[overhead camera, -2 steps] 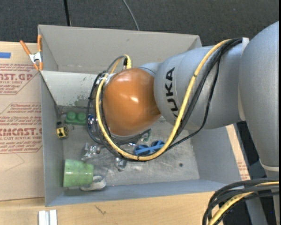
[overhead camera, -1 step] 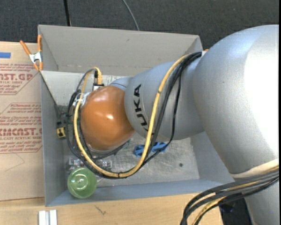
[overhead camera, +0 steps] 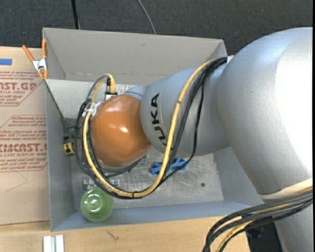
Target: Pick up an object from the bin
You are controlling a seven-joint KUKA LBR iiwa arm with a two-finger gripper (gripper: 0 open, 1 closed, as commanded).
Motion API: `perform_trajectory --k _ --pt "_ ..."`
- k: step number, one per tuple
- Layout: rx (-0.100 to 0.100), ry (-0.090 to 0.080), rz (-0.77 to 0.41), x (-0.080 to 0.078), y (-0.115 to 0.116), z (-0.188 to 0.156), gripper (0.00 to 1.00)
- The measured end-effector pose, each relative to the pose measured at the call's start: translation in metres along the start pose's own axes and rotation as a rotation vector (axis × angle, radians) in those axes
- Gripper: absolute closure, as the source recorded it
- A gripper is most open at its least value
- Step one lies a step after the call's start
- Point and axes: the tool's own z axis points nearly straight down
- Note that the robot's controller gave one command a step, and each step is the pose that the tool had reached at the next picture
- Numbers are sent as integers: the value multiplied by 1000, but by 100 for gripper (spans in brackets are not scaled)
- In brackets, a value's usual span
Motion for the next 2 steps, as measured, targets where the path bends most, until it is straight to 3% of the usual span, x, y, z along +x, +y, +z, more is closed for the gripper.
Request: perform_trajectory --k 1,2 --pt "-13 -3 -391 14 -29 -183 100" --pt "-28 3 -312 49 -22 -82 100"
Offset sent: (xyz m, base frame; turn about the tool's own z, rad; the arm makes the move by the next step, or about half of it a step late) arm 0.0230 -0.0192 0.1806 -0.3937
